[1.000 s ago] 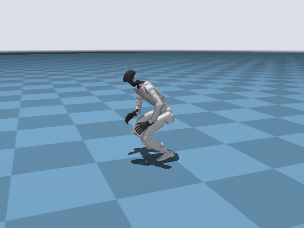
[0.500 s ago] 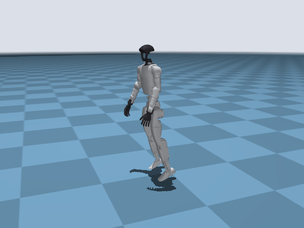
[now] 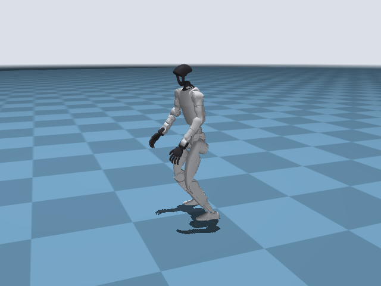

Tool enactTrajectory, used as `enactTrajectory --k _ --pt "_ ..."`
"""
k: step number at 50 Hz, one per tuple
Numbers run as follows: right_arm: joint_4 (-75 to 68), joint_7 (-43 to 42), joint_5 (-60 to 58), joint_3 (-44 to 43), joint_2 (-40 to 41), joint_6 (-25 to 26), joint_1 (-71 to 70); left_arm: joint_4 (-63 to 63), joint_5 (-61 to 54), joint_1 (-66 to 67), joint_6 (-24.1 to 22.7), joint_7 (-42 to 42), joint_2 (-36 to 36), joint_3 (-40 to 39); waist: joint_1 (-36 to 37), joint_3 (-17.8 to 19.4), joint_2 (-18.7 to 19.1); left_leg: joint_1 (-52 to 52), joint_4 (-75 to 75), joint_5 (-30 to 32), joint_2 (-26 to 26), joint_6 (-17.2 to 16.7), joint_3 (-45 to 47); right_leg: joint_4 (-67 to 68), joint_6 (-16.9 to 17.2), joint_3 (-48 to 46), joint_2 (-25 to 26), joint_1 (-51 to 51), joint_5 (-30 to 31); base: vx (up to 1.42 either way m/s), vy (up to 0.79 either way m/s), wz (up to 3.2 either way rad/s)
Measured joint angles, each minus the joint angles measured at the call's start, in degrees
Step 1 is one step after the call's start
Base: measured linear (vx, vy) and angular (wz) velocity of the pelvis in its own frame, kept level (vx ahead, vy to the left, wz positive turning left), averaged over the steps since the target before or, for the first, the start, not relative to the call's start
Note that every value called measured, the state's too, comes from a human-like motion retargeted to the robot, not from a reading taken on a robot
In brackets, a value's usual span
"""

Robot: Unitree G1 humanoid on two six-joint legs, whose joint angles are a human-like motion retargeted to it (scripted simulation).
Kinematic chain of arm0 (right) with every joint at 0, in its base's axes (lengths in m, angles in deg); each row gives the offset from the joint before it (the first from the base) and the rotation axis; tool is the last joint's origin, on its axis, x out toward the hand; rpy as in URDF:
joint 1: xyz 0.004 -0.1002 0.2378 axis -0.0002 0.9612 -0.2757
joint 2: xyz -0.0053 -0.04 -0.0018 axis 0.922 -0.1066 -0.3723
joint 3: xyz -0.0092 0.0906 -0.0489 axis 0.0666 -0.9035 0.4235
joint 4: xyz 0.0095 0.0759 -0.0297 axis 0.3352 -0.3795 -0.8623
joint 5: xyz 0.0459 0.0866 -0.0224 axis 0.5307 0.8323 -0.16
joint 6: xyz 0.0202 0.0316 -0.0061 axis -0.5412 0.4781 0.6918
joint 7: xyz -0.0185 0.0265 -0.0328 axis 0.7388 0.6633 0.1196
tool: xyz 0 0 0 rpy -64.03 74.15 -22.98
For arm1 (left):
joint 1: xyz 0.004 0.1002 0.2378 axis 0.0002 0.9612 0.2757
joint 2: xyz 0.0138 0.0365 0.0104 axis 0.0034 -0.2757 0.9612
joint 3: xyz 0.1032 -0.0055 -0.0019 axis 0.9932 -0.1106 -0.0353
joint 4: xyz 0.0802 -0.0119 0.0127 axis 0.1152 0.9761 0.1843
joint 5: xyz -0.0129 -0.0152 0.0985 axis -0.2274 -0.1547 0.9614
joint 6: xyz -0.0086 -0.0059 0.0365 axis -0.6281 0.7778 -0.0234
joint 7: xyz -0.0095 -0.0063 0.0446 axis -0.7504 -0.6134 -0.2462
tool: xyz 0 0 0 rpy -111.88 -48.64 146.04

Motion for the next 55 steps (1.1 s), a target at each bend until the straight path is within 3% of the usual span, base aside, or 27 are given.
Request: enactTrajectory --k 5,12,17,20,27,32,36,40,48,55 --pt "-6.29 -2.16 -2.43 3.86 6.11 -0.71 -2.62 3.21 1.20 -0.08 -1.09 -0.16 -0.96 1.76 0.56 4.32 -0.90 0.27 -12.15 7.19 0.49 0.53 1.80 -14.57 1.38 -0.40 2.41 -0.33 7.56 -0.16 -0.02 -0.45" --pt "-11.81 3.29 0.97 9.98 10.13 2.06 -4.68 9.19 -8.32 -0.60 -1.61 -3.33 -3.54 5.64 -1.56 8.27 -2.13 2.45 -28.59 17.82 0.61 0.47 3.73 -33.00 4.29 -0.95 5.31 1.46 20.23 -0.12 -0.01 -0.20" --pt "-11.02 6.44 -1.63 11.58 9.98 2.78 -3.93 9.79 -6.10 -2.09 -2.43 -3.94 -4.66 7.74 -1.56 12.55 -2.30 1.68 -33.66 20.39 0.01 0.28 3.87 -39.90 6.15 -1.33 5.76 1.28 23.11 -0.14 0.00 -0.05" --pt "-5.01 3.28 -4.85 13.28 7.47 0.85 -2.60 7.11 -2.41 -2.75 -3.87 -0.32 -3.72 9.62 -1.48 14.68 -2.29 -4.27 -29.65 19.71 -0.14 -0.17 3.81 -36.76 6.08 -1.08 5.04 -4.24 22.24 -0.20 0.00 0.05" --pt "27.25 -15.80 -10.93 6.16 -6.78 -6.19 7.11 -21.08 -0.83 1.79 -8.50 22.87 7.48 7.43 -2.41 14.95 -0.26 -34.95 1.12 10.25 2.68 -0.82 3.53 -1.89 1.16 1.65 2.17 -36.37 10.07 -0.21 0.01 0.12" --pt "48.48 -21.78 -9.45 -3.36 -14.13 -9.68 13.91 -44.24 -3.24 7.79 -11.82 30.88 17.58 -0.91 -4.17 14.95 -0.68 -56.35 24.74 3.75 3.83 0.23 3.22 24.77 -2.00 6.44 -0.58 -59.49 2.32 -0.16 0.02 0.20" --pt "61.37 -25.11 -8.38 -9.56 -18.62 -12.01 19.34 -58.91 -3.81 15.28 -14.88 36.94 23.61 -6.79 -4.83 14.95 -0.91 -68.77 40.24 -1.42 4.62 -0.05 2.45 40.19 -3.33 10.59 -1.22 -72.35 -5.82 -0.07 0.02 0.02" --pt "72.89 -29.23 -7.80 -13.05 -24.54 -15.65 32.87 -70.34 -3.58 30.19 -18.68 43.14 27.30 -10.36 -4.90 14.95 0.01 -70.64 57.39 -7.37 5.73 -0.41 1.24 57.18 -4.11 15.19 -1.27 -74.76 -13.14 0.02 0.02 -0.25" --pt "82.77 -39.57 -8.06 -19.10 -33.27 -22.54 61.59 -79.48 -2.90 58.78 -24.80 55.47 34.69 -12.20 -0.36 14.95 5.32 -70.64 82.99 -10.04 8.88 -2.85 -5.72 80.58 -5.76 19.86 3.38 -74.76 -13.23 -0.17 0.04 -0.44" --pt "85.57 -43.70 -8.21 -23.81 -36.25 -24.96 76.05 -80.42 -2.65 74.27 -25.80 60.34 38.97 -15.36 -0.97 14.95 6.90 -70.64 99.14 -10.04 6.62 -2.42 -7.80 98.48 -3.32 28.68 4.75 -74.76 -13.23 -0.11 0.01 0.21"
